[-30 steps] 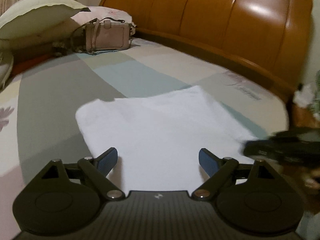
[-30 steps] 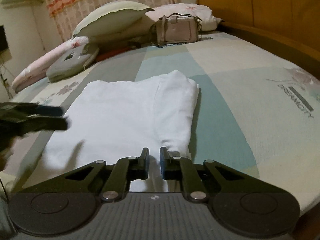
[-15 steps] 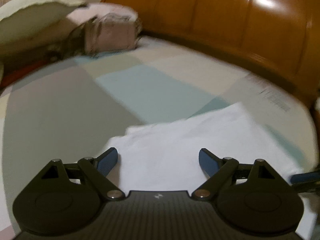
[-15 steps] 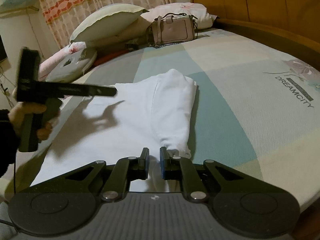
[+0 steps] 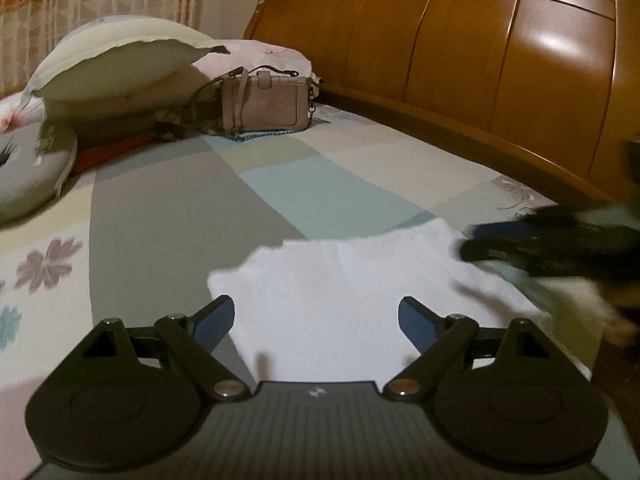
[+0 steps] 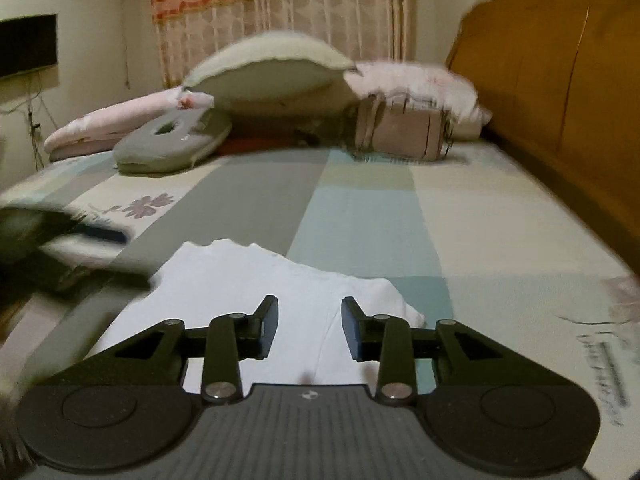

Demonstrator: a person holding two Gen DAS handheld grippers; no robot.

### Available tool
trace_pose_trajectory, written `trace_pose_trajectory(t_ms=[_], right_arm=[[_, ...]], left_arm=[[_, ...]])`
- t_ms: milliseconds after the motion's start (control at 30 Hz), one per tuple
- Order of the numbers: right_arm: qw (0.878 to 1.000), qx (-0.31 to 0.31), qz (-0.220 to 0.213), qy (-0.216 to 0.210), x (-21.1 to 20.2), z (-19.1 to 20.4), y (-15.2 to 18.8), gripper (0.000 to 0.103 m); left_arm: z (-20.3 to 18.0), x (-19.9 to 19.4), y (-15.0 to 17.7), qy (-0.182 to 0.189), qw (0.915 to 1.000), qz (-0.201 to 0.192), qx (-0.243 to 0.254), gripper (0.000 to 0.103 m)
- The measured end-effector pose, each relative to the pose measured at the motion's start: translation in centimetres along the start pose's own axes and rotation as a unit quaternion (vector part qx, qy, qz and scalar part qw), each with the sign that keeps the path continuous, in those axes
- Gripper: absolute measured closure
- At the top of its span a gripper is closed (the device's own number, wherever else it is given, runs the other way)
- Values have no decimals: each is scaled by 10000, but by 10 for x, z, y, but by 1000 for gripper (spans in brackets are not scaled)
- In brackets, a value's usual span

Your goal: Fold clothes

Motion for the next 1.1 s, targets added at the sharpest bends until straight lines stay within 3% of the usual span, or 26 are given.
trace_pose_trajectory(t_ms=[167,367,500,600,700,867,1100], right_arm=[[9983,238,407,349,45,-43,2,65],[9985,534,116,68,1,-45,-3,63],[9982,356,298,-379,-15,-17,20,55],[9972,203,604,-403,-10,-8,48,53],[9977,343,579,-127,-22,-15,58,50],[9994,272,195,-30,-60,-9,49,37],[9999,62,135,42,-72,23,49,25]], left_arm=[[-5,-6,20,178,9997,166,-95,14],[-13,-16,19,194,9997,68,123,14],[-29,-16,28,686,9974,207,41,14],[-34,-9,46,1218,9908,519,-290,14],[-31,-4,60,880,9921,806,-381,15],[-43,-29,55,566,9958,711,-55,14],[-55,-55,58,95,9970,764,91,14]])
Point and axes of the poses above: each gripper's, at about its wrist camera, not at the fingertips, and x roughly the way its jaws point, z to its left, y to its underside, the point moved 7 cm from there along x, roughly the way its jaws point, and after that the axes turned 6 degrees about z, right-handed, at the moved point
